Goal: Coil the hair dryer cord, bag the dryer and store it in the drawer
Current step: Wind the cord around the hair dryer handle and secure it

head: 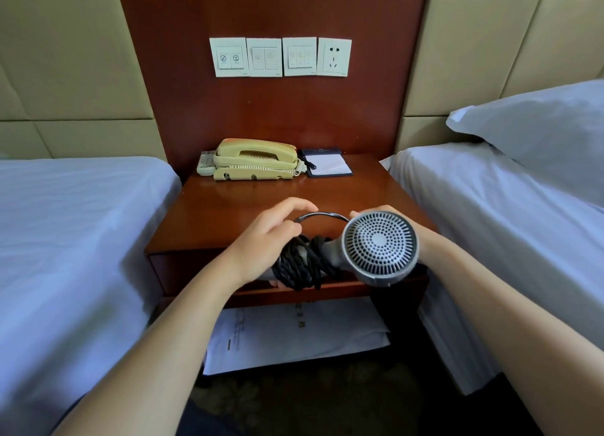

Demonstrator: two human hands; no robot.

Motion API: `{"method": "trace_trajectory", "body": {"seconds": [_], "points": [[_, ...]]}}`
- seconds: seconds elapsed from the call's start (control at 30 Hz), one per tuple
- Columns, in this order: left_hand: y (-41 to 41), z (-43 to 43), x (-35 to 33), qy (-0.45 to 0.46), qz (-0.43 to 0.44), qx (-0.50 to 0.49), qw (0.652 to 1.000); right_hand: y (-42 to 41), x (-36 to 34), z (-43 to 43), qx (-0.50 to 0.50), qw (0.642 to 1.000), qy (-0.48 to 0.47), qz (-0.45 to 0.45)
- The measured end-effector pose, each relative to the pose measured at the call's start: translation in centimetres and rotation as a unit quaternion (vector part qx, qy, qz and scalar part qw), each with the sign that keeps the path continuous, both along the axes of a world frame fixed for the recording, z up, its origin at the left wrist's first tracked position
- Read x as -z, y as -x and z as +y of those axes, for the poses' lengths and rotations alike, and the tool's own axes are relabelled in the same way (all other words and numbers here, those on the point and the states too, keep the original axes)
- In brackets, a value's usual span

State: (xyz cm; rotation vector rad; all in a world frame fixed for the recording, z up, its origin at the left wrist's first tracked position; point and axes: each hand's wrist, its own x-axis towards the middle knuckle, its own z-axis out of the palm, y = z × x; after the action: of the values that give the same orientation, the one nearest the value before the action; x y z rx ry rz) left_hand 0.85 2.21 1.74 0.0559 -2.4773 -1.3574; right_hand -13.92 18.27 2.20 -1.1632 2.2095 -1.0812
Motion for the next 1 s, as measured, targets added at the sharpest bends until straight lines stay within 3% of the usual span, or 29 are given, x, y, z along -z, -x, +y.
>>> {"method": "trace_trajectory", "body": {"seconds": [0.13,0.23,0.47,0.63,0.83,1.0], "points": [[0.0,-0.5,0.0,-0.024,0.012,-0.023,0.999,-0.7,0.3,1.1,-0.008,0.998,0.048,0.026],[0.1,-1.2,-0.2,-0.132,0.026,-0.038,0.990,-0.5,2.3,0.1,-0.007,0.999,0.009,0.046],[0.5,-2.9,-0.4,-0.202,0.022,-0.265,0.942,-3.7,3.0,-1.5,-0.101,0.969,-0.013,0.224],[0.8,-3.0,0.0,-0.145,0.007,-0.333,0.932,-7.3,1.3,-2.1,-0.141,0.921,-0.071,0.355],[1.1,-1.8,0.1,0.021,-0.007,-0.308,0.951,-7.7,-0.5,-1.9,-0.124,0.825,-0.009,0.551],[1.2,-0.1,-0.1,0.134,-0.082,-0.217,0.963,-6.4,-0.8,-1.6,-0.087,0.824,0.021,0.560]]}}
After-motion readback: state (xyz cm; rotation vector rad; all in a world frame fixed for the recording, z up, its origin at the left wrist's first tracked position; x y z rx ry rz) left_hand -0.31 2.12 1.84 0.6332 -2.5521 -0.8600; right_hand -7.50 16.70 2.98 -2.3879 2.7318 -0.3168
